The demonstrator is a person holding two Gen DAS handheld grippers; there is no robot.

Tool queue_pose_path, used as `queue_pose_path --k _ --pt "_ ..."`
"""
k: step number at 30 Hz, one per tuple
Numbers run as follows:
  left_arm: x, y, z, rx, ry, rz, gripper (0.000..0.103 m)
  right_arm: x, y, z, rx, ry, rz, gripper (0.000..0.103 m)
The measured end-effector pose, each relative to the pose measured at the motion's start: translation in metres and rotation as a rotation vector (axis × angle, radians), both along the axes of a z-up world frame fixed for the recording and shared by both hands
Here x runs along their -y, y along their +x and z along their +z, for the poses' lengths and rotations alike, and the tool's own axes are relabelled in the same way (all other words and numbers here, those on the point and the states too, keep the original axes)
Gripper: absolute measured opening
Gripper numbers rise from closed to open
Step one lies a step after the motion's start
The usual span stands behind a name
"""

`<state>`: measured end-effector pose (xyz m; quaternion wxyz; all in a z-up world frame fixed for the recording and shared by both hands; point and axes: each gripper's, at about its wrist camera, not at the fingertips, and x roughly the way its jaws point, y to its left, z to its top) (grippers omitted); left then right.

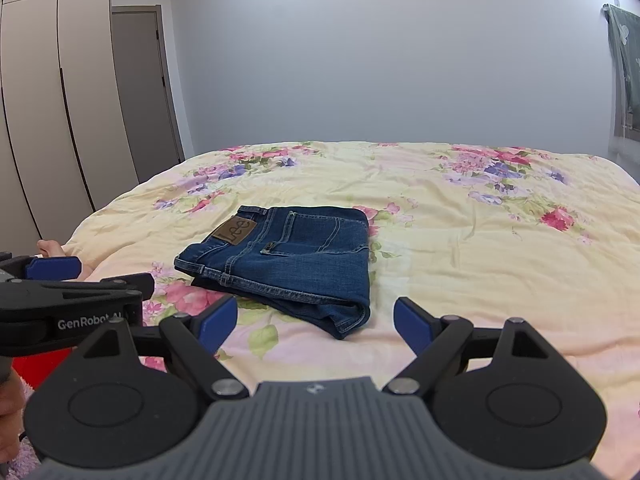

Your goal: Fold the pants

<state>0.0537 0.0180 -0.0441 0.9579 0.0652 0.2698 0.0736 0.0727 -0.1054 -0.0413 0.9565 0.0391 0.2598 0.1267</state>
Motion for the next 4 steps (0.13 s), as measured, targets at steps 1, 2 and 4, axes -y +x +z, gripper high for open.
queue_pose_path --k 1,2,4 --pt "0.0001 -0.0001 0.0004 -0.001 -0.003 -0.002 0.093 0.0 -0.0001 0.0001 0.0 0.0 0.0 0.082" --pt "-0.0003 0.0 0.0006 -0.002 -0.007 -0.004 0.093 0.0001 0.0 0.0 0.001 0.001 0.0 0.082" --pt "-0.0014 0.0003 0.0012 -0.005 -0.016 -0.004 0.093 0.0002 0.0 0.0 0.0 0.0 0.0 0.082"
